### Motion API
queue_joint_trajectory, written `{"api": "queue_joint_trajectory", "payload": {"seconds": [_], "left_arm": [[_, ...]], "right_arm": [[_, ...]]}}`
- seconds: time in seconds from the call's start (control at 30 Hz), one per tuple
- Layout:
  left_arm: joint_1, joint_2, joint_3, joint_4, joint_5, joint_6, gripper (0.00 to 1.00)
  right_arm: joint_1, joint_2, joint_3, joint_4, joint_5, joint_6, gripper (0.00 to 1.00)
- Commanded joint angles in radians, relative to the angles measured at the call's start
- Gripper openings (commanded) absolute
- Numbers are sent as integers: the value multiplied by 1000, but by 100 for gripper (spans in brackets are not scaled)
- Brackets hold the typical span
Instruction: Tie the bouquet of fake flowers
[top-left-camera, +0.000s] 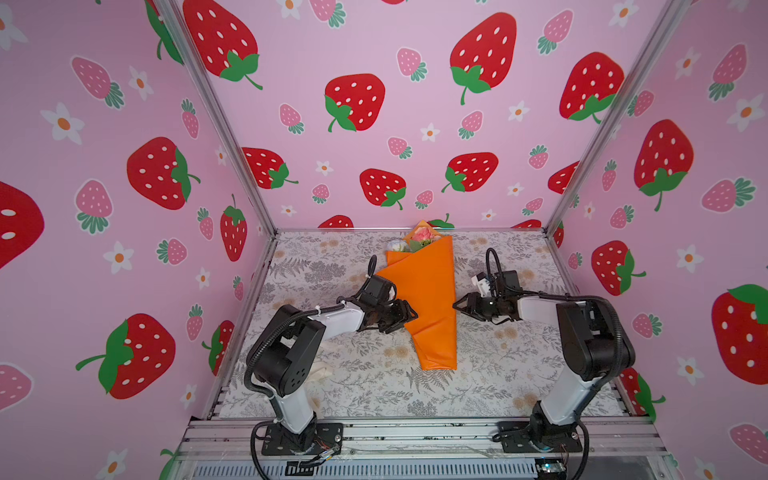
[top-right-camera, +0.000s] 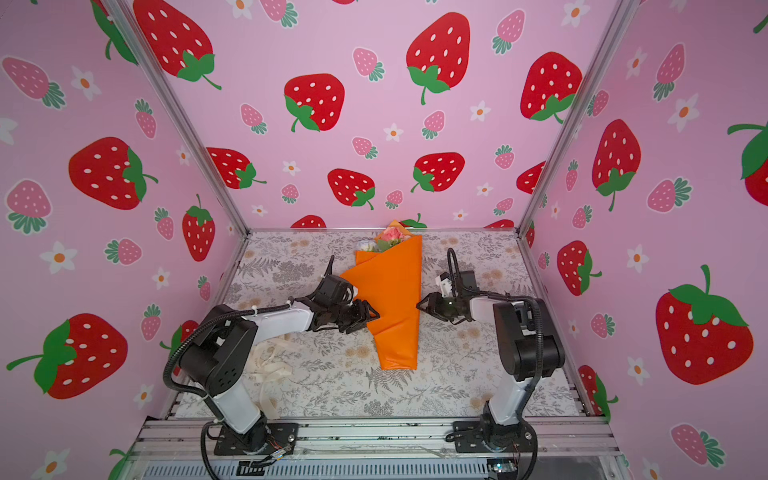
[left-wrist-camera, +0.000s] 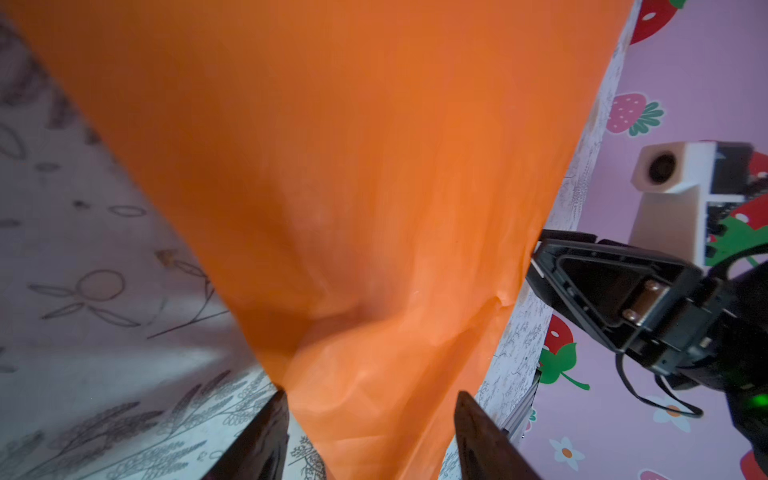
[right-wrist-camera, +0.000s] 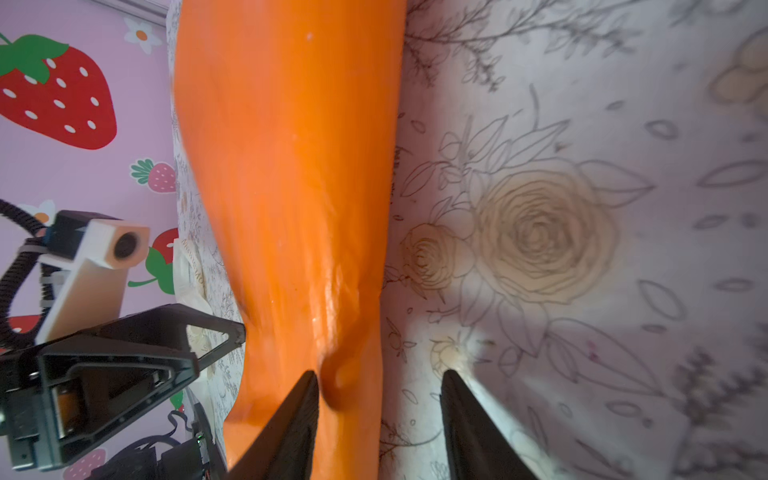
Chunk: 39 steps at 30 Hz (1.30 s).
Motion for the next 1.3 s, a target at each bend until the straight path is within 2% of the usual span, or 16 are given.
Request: {"api": "queue_joint_trajectory", "payload": {"seconds": [0.0, 0.17, 0.33, 0.5, 0.57, 0.67, 0.77, 1.07, 1.27], "left_arm": [[11, 13, -7, 30, -4, -27, 65], [30, 81, 10, 78, 42, -38, 59], [40, 154, 53, 92, 59, -37, 46], [56, 210, 104, 114, 67, -40, 30], [68, 228, 126, 116, 67, -34, 27], [94, 263, 167, 122, 75, -31, 22], [116, 302, 214, 129, 83, -30, 20], [160, 426, 393, 95, 107, -21, 18], [165, 478, 443, 82, 110, -23, 17]], "right_arm": [[25, -3, -28, 77, -28, 25, 51], [37, 29, -41, 150, -40, 73, 51], [36, 72, -38, 201, -27, 112, 49], [34, 132, -11, 255, -21, 147, 37], [32, 162, 15, 266, -23, 153, 29], [29, 211, 69, 276, -29, 163, 21], [24, 261, 130, 282, -36, 172, 17], [11, 387, 284, 293, -18, 218, 17], [1, 432, 337, 282, 1, 245, 16]]}}
